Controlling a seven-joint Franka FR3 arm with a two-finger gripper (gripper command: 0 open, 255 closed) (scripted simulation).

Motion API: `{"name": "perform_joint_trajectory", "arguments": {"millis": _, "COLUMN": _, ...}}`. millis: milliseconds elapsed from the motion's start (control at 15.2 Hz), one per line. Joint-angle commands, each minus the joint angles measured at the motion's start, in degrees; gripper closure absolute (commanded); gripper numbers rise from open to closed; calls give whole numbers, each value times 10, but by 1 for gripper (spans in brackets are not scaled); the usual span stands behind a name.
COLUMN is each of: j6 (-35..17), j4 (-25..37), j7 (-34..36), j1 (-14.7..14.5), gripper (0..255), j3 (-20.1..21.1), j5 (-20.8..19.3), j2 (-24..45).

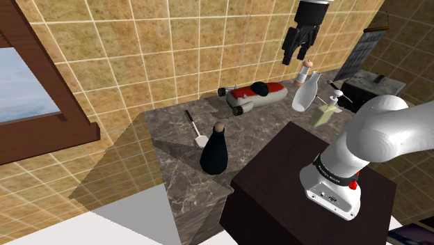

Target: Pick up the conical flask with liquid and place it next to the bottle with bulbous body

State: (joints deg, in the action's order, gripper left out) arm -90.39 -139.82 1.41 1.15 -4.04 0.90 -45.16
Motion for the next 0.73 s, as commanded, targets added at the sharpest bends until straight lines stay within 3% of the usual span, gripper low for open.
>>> {"name": "perform_joint_trajectory", "arguments": {"millis": 0, "j6": 0, "j4": 0, "j7": 0, "j1": 0, "gripper": 0, "j3": 0, "j5": 0, "j2": 0}}
{"name": "perform_joint_trajectory", "arguments": {"millis": 660, "j6": -133, "j4": -50, "j7": 129, "j1": -45, "gripper": 0, "j3": 129, "j5": 53, "j2": 82}}
